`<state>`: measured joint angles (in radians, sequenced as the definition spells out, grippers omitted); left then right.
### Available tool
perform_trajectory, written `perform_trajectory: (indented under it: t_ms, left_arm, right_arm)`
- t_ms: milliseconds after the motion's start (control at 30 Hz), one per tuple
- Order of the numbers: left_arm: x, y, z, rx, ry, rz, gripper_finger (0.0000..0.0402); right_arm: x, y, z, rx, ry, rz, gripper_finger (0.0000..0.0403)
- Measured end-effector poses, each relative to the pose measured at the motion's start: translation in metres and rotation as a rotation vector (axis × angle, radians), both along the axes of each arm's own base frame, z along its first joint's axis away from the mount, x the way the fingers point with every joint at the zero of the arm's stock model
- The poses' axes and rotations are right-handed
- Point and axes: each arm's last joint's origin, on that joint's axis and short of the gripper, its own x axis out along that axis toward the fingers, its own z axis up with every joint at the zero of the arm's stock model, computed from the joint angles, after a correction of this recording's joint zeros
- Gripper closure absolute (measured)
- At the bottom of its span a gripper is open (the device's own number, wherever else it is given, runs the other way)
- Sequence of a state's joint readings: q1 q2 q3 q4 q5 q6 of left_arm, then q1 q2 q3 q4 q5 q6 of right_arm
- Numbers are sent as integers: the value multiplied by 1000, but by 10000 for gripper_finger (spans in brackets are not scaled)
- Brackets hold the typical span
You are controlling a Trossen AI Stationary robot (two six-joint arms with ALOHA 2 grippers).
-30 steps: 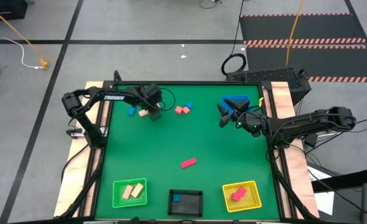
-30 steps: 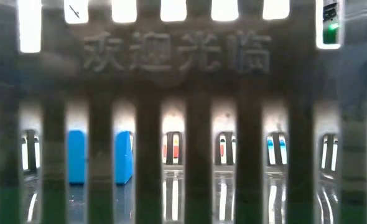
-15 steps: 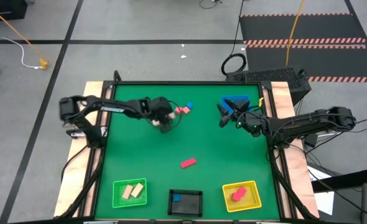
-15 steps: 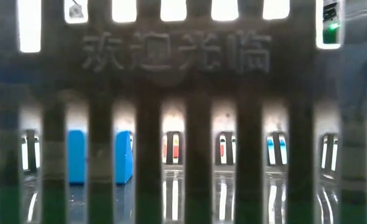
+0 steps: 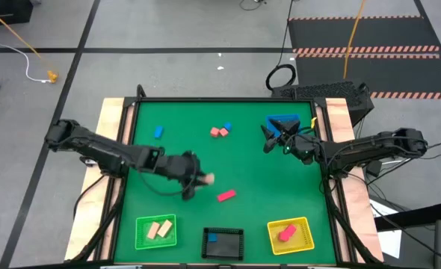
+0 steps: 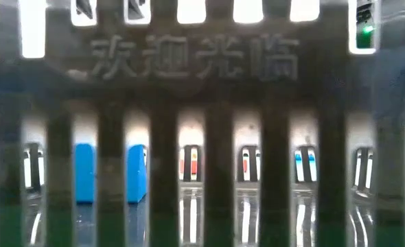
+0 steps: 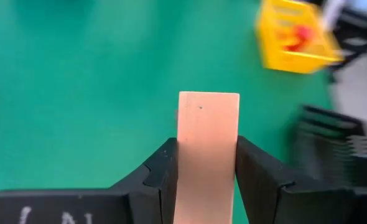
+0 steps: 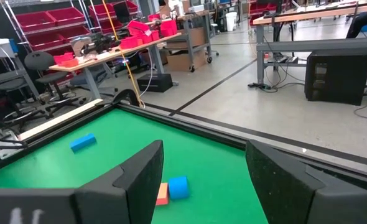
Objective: Sort & place blocks by color
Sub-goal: Put the light brown block into the green bin
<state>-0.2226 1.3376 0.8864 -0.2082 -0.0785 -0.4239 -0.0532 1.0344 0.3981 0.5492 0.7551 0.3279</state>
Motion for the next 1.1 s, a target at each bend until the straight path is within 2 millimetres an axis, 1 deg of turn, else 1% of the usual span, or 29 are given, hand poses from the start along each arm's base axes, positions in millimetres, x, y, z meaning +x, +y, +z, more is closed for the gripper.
perform_trajectory:
  t_ms: [100,167,233,367,467,500,600,733,900,1000,1100]
  left_arm:
    - [-10,-25,1,-131,44,-15,274]
    - [-19,-38,-4,-201,130,-12,273]
    - [-33,-49,-5,-256,214,13,273]
    - [-51,-70,-4,-364,300,59,273]
    - [-60,-88,1,-445,300,44,273]
    - [-65,-93,0,-457,323,44,273]
    - [-80,-107,-8,-461,419,74,273]
    - [-97,-117,-23,-404,562,159,273]
    - [-101,-130,-32,-398,588,150,273]
    - [-101,-134,-38,-379,612,164,271]
    - [-101,-134,-44,-354,634,180,256]
  right_arm:
    - [0,0,0,0,0,0,183]
    - [0,0,0,0,0,0,183]
    - [0,0,0,0,0,0,183]
    - [0,0,0,0,-2,1,183]
    - [0,0,0,0,1,1,183]
    - [0,0,0,0,-4,1,183]
    - [0,0,0,0,-2,1,183]
    - [0,0,1,0,-6,1,183]
    - [0,0,1,0,-4,1,183]
    - [0,0,0,0,-2,1,183]
    - [0,0,0,0,-2,1,183]
